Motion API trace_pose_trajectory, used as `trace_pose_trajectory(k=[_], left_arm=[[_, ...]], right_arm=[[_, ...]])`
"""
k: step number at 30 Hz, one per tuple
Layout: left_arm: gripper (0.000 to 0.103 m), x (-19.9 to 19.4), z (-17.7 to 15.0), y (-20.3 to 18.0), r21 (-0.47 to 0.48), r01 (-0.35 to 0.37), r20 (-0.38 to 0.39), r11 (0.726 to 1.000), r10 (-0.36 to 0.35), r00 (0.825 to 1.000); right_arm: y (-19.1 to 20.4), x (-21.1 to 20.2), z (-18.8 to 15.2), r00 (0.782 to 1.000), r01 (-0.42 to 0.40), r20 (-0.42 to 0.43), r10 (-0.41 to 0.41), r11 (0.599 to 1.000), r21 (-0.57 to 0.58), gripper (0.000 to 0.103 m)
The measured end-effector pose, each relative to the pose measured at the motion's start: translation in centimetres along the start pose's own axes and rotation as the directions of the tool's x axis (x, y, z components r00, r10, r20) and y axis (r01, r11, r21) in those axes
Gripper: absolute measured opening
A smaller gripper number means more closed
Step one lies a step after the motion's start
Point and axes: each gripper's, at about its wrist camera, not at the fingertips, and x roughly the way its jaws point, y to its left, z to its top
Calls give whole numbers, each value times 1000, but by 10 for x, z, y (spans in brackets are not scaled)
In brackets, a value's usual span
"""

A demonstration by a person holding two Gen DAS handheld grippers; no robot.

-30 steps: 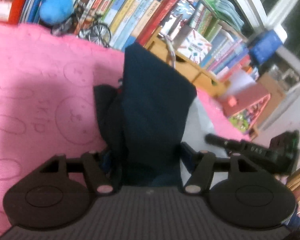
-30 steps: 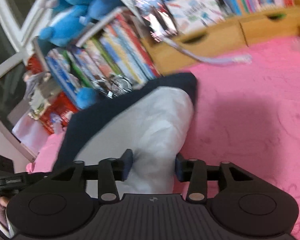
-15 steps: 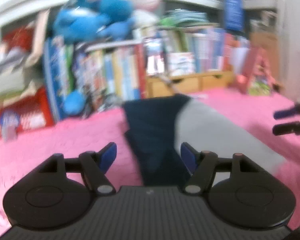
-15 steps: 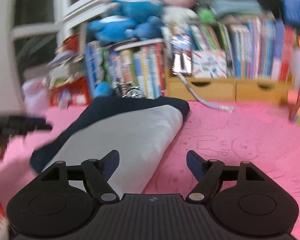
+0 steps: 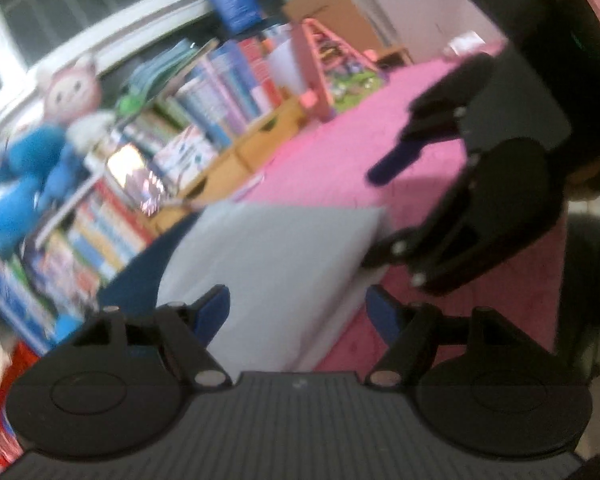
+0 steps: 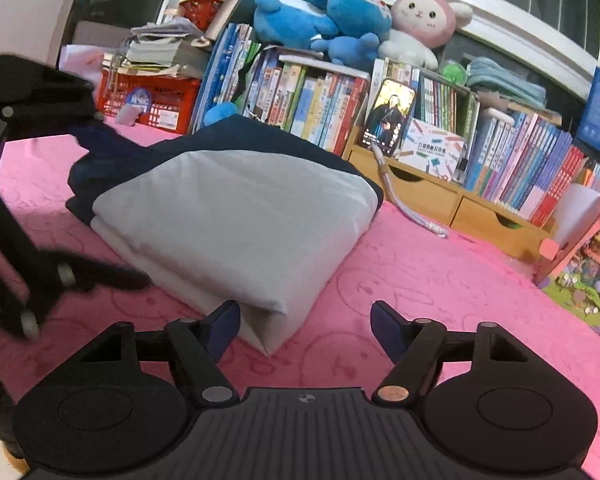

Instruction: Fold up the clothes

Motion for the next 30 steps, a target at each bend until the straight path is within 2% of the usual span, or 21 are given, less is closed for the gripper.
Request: trace_pose_trajectory(k=[1, 4, 7, 9, 11, 16, 23, 28, 30], left_arm=[[64, 5, 2, -1, 24, -10, 0, 1000, 10, 1000], [60, 16, 8, -3, 74, -42, -7, 996, 43, 999], [54, 25, 13, -5, 111, -70, -21, 991, 73, 997], [45, 32, 14, -10, 134, -72, -35, 988, 77, 996], [31, 35, 12, -15, 175, -83, -39, 981, 91, 995], [11, 35, 0, -19, 262, -141, -55, 955, 161, 985], [10, 29, -24, 7, 232, -178, -142, 956, 215, 966], [11, 22, -46, 21, 194, -206, -206, 959, 245, 947], [11, 20, -55, 27, 178, -229, -238, 957, 268, 934]], right_arm=[[-1, 3, 0, 1000, 3, 2, -3, 1000, 14, 50], [-10, 11, -2, 1000, -19, -5, 19, 996, 85, 32], [-10, 9, -4, 1000, -19, 9, 18, 995, 96, 30], [-7, 10, -4, 1000, -19, 10, 18, 995, 99, 27], [-7, 11, -1, 1000, -20, 14, 18, 993, 115, 27], [-8, 11, -2, 1000, -14, 29, 10, 990, 139, 25], [-2, 9, -3, 999, 8, 39, -12, 993, 115, 25], [-1, 9, -6, 999, 15, 36, -19, 993, 119, 25], [1, 10, -6, 999, 14, 35, -18, 995, 104, 25]])
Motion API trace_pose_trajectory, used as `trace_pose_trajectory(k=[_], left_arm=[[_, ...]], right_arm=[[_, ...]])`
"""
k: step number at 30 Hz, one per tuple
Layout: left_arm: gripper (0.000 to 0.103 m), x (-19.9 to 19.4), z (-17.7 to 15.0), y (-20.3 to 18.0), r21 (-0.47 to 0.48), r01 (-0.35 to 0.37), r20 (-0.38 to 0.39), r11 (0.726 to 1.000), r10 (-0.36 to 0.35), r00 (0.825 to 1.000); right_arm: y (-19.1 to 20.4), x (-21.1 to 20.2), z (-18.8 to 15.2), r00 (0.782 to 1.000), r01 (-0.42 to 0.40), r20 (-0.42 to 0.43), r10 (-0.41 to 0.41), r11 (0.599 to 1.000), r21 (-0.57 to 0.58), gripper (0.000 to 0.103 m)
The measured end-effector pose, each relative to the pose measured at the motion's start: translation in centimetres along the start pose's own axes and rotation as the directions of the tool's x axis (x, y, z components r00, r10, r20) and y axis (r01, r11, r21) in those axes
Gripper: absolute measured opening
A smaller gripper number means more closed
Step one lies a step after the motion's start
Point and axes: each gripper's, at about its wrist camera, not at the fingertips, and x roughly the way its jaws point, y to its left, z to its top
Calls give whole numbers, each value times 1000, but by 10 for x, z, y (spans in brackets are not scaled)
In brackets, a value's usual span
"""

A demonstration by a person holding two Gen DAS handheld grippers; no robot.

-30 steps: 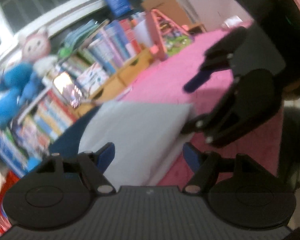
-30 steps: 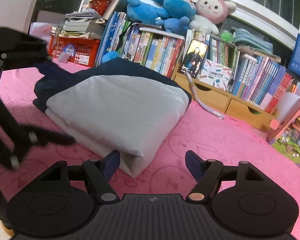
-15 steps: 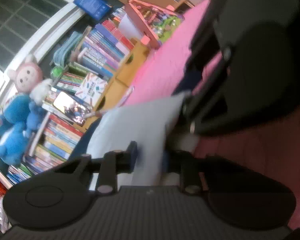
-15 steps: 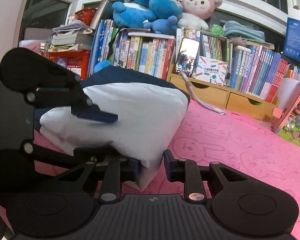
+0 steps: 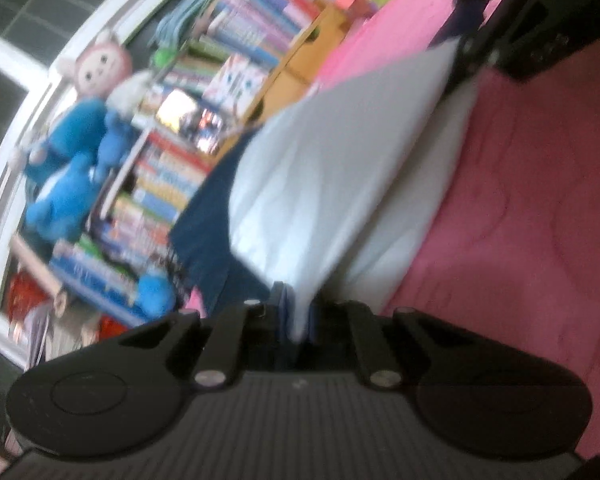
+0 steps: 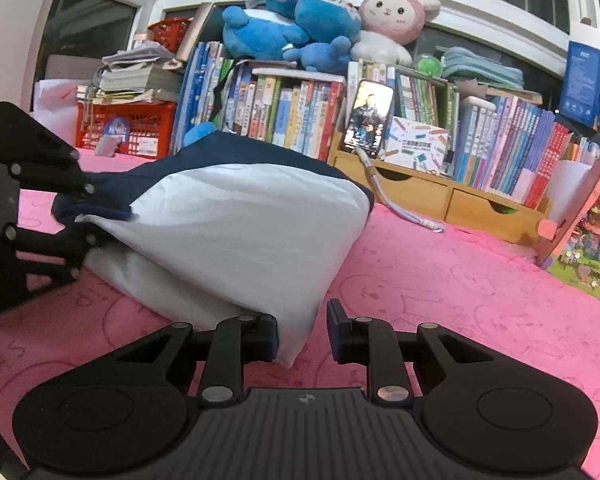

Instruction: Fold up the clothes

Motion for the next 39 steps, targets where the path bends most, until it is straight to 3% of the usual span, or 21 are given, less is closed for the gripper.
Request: trace_pose_trajectory(k=[3, 8, 39], left_arm=[[9, 2, -16, 6, -47, -17, -51, 999, 14, 999], [8, 0, -21, 5, -109, -27, -70, 994, 19, 997], [6, -6, -41, 19, -345, 12, -14, 939, -17, 1000]], right_arm=[[-1, 0, 1, 1000, 0, -4, 0, 1000, 5, 25], [5, -1, 1, 1000, 0, -7, 0, 1000, -30, 25], [-6, -4, 10, 998, 57, 1, -57, 997, 50, 32]])
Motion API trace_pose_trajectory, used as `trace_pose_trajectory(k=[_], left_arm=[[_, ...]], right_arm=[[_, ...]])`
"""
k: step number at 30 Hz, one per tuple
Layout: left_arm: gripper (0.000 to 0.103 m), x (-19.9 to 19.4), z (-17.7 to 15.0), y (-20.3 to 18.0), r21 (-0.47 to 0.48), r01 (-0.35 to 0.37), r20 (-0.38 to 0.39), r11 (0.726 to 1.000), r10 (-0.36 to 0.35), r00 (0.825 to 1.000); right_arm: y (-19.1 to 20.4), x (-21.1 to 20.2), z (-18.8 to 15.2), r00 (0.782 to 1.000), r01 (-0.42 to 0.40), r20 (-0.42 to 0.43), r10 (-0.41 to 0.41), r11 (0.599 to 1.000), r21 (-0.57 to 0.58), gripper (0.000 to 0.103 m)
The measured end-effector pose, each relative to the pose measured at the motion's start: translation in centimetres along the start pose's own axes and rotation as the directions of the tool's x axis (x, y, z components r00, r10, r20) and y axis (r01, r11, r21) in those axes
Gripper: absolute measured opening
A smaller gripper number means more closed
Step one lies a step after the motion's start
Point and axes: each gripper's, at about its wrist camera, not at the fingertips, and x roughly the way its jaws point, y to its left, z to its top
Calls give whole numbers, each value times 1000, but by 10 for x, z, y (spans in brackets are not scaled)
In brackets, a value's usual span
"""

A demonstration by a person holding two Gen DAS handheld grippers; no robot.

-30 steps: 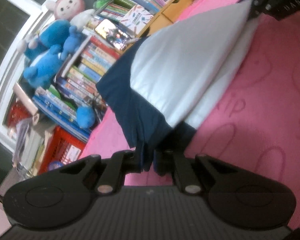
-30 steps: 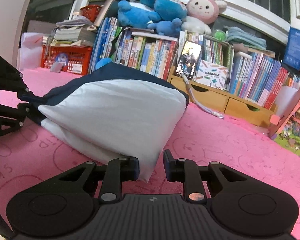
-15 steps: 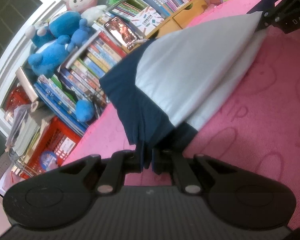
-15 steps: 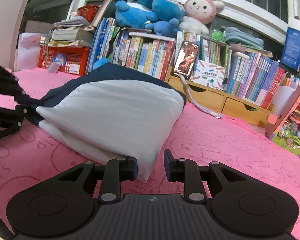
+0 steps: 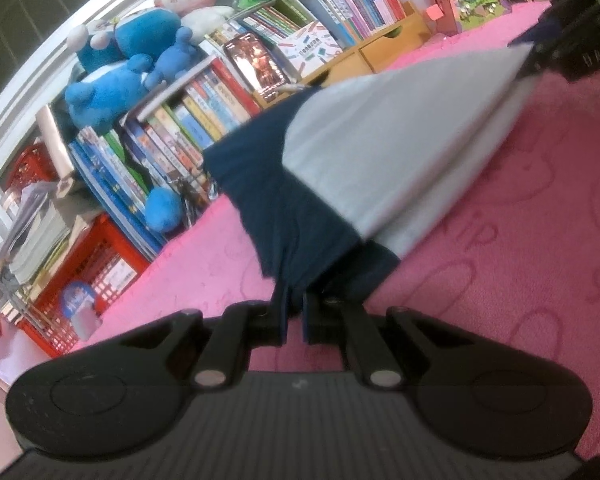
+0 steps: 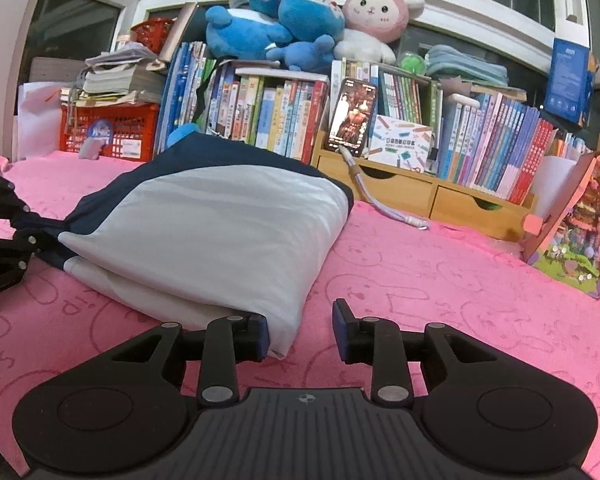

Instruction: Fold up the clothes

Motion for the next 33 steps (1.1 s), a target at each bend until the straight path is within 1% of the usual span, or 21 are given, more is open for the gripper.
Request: trace_pose_trajectory(k=[2, 3, 4, 5, 9, 11, 12, 13, 14, 15, 16, 17, 19, 21, 23, 24, 26, 29, 31, 33], left_arm=[[2, 2, -1, 5, -36, -14, -26, 999, 13, 1000], [2, 2, -1, 8, -58, -12, -34, 998, 10, 999], [2, 2, -1, 12, -86, -1, -36, 996, -2, 999], [2, 2, -1, 14, -99, 3, -38, 995, -7, 999], [2, 2, 0, 21, -69, -21, -42, 997, 18, 999], [3, 1, 0, 29, -87, -21, -46, 996, 17, 999], [3, -1, 1, 34, -112, -20, -54, 994, 14, 998], [8, -4, 1, 38, -142, -21, -65, 990, 12, 998], [14, -8, 2, 39, -169, -25, -73, 985, 13, 997], [18, -13, 2, 39, -188, -28, -74, 982, 14, 997], [24, -19, 3, 40, -202, -25, -70, 979, 11, 997], [28, -25, 5, 36, -208, -21, -60, 978, 9, 998], [29, -39, 13, 24, -173, -13, -11, 985, 11, 1000], [29, -54, 23, 17, -102, 13, 53, 995, -8, 999], [29, -64, 33, 4, -12, 81, 109, 997, -79, 991], [29, -68, 38, -3, 36, 115, 131, 993, -118, 984], [29, -68, 47, -24, 142, 170, 159, 975, -192, 968], [30, -60, 56, -74, 263, 227, 179, 938, -278, 944], [31, -49, 64, -92, 304, 252, 180, 919, -316, 932], [31, -35, 74, -101, 312, 276, 166, 909, -338, 926]], right_arm=[[-2, -4, 6, 1000, 16, 12, -16, 1000, 9, 31], [-4, -4, 9, 999, 44, 8, -44, 999, 6, 26], [-7, -1, 11, 997, 82, 0, -82, 997, 9, 17], [-12, 2, 11, 994, 109, -14, -108, 994, 24, 16], [-27, 5, 4, 997, 56, -52, -52, 995, 80, 17], [-29, 5, 1, 998, 40, -62, -34, 995, 89, 18], [-27, 4, -1, 997, 40, -62, -35, 996, 80, 21], [-27, 5, -2, 997, 34, -67, -29, 996, 83, 23], [-27, 5, -4, 997, 28, -74, -22, 996, 88, 24], [-28, 5, -5, 997, 21, -80, -14, 995, 95, 25], [-28, 6, -6, 996, 15, -87, -6, 995, 103, 26], [-29, 6, -7, 996, 8, -93, 3, 994, 111, 27], [-32, 10, -9, 993, -10, -113, 25, 991, 135, 28], [-36, 14, -11, 990, -28, -128, 50, 986, 167, 28], [-41, 17, -11, 988, -47, -136, 76, 978, 203, 28], [-44, 18, -9, 986, -55, -140, 87, 975, 217, 27], [-48, 19, -7, 983, -71, -146, 109, 967, 244, 25], [-51, 19, -2, 982, -81, -145, 119, 967, 241, 24], [-53, 18, 1, 981, -92, -144, 129, 966, 241, 23], [-58, 18, 3, 979, -108, -141, 149, 959, 261, 23]])
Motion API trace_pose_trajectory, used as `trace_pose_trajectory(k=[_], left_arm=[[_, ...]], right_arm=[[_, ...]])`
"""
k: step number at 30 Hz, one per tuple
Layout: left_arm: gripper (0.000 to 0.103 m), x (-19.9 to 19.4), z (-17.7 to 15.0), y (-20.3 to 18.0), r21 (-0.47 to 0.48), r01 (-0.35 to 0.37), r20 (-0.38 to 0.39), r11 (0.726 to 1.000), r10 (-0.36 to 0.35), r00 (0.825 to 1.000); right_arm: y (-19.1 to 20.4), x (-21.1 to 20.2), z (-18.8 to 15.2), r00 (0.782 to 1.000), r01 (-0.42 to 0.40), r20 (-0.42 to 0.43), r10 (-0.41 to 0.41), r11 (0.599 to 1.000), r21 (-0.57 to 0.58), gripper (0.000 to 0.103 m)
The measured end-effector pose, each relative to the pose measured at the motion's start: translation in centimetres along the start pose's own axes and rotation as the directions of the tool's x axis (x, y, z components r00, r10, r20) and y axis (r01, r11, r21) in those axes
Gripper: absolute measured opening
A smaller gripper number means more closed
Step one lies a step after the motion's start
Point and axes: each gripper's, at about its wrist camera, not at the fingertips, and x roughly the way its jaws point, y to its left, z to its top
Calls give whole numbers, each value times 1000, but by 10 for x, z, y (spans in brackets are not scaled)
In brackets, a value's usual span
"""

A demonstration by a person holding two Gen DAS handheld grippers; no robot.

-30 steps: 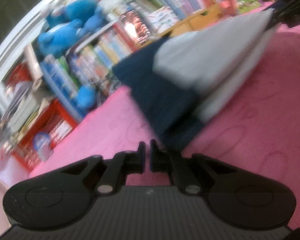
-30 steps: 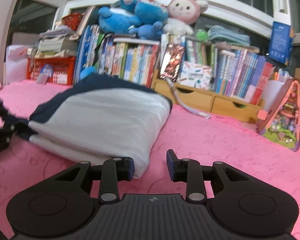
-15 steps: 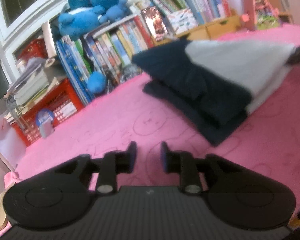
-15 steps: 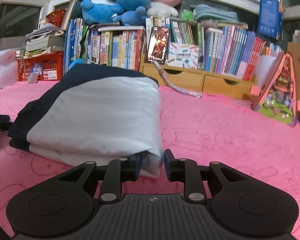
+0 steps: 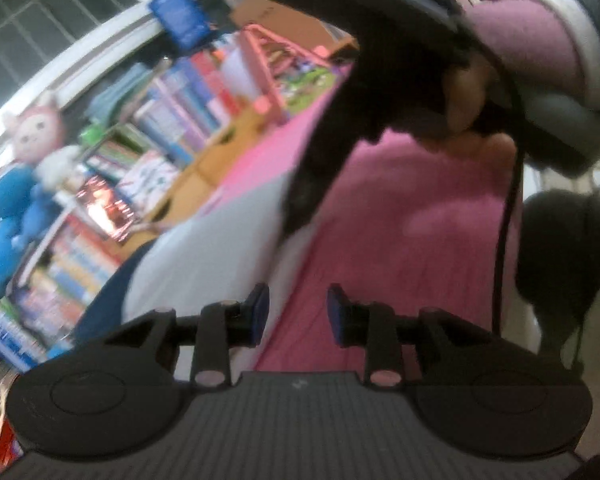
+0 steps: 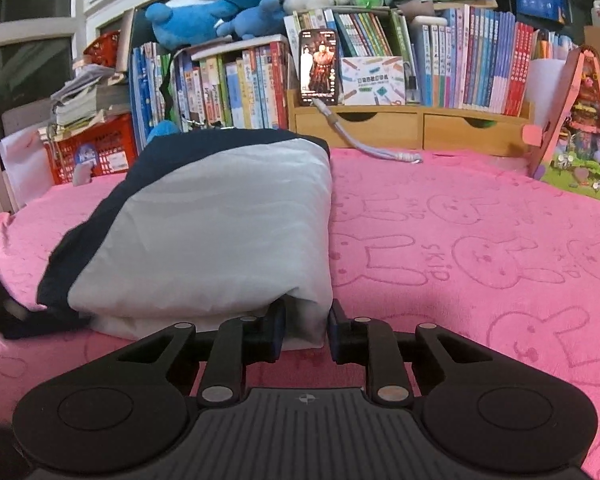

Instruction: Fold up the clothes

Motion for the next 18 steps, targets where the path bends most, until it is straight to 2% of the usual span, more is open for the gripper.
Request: trace_pose_trajectory(k=[2, 6, 10, 12, 18], left_arm=[[29, 15, 6, 2, -14, 8, -5, 1000, -8, 1000], [30, 40, 15, 8, -17, -25, -39, 1000, 24, 999], [25, 49, 12, 21, -44, -4, -85, 999, 0, 996], [24, 45, 3, 29, -65, 11, -106, 998, -18, 994], [23, 6, -48, 47, -151, -46, -183, 988, 17, 983]], right_arm=[[-4, -1, 3, 1000, -17, 0, 17, 1000, 14, 23], [-6, -4, 7, 1000, -24, 19, 24, 1000, 0, 23], [-6, -4, 10, 999, -28, 26, 29, 999, -32, 23], [-6, -3, 10, 999, -15, 29, 16, 999, -49, 23], [-5, -3, 5, 999, -1, 38, 3, 998, -67, 23]])
